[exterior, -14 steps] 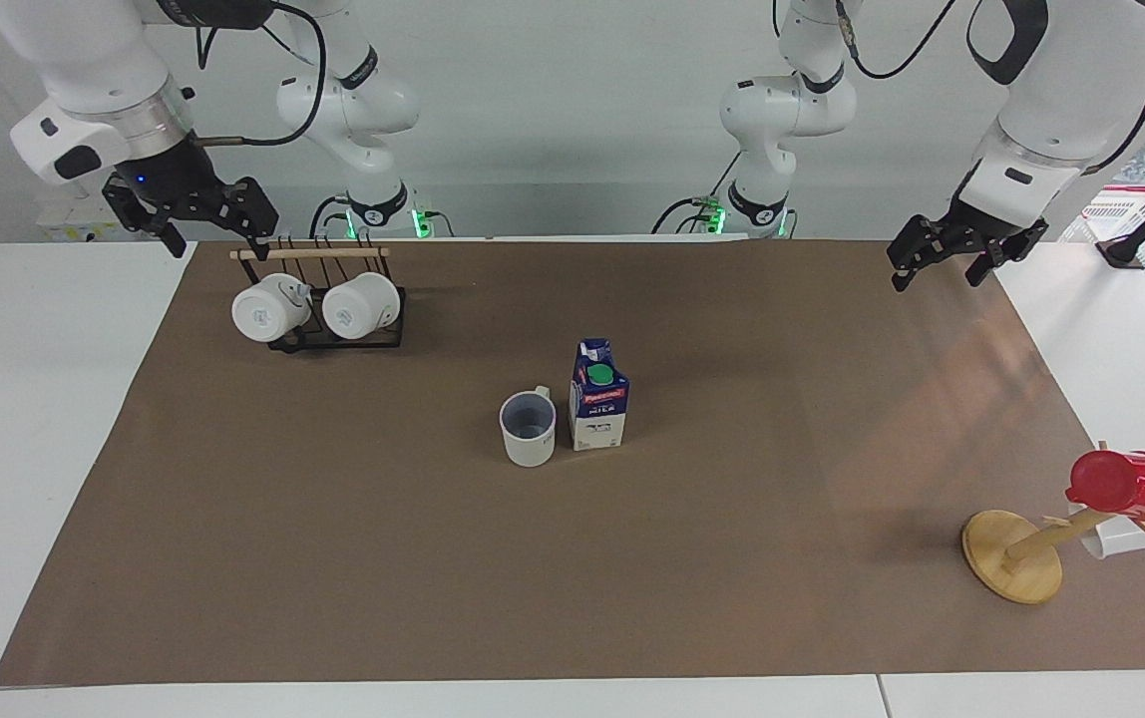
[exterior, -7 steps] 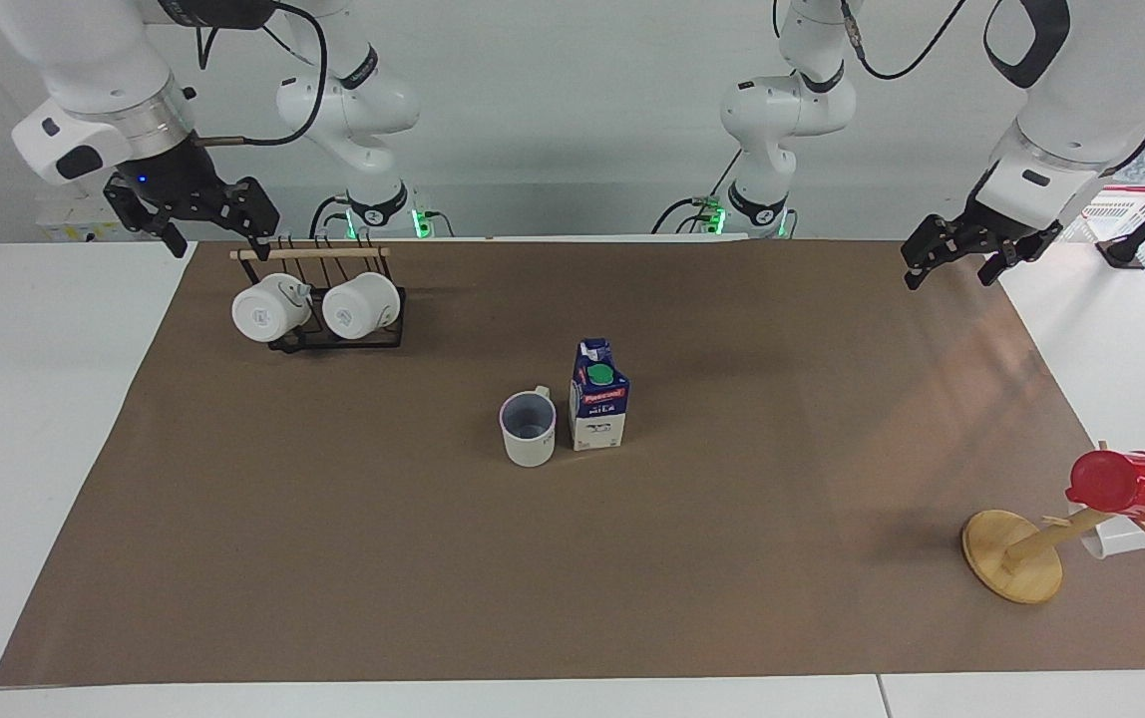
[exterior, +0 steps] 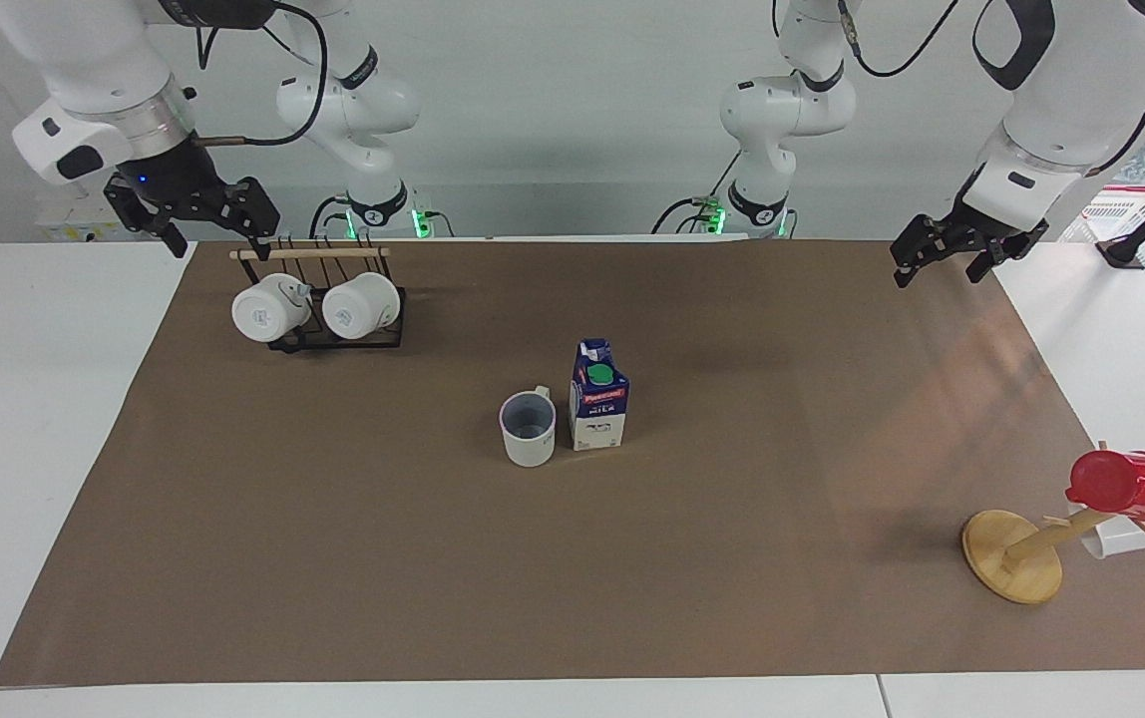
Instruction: Place cup and milk on table
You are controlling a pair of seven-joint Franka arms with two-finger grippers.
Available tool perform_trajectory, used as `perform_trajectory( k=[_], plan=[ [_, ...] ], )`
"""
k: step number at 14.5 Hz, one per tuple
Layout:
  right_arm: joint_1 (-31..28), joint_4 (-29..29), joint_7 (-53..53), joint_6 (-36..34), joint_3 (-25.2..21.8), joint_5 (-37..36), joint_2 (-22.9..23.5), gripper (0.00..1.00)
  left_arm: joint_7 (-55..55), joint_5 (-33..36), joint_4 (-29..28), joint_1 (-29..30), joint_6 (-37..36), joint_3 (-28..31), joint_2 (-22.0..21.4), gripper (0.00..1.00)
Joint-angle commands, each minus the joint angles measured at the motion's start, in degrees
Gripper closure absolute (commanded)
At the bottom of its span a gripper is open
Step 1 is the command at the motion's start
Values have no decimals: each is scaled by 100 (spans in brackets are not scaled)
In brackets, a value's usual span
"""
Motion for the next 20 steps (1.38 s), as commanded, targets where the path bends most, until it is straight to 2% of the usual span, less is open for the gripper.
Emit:
perform_trajectory(
  k=[1,20],
  plan=[
    [-51,43,-112,51,15,23,3,0,-71,-119,-215,-1,28,6,-173,0],
    [-34,8,-130,51,15,24,-15,0,-79,-128,-338,-1,19,15,-252,0]
  ],
)
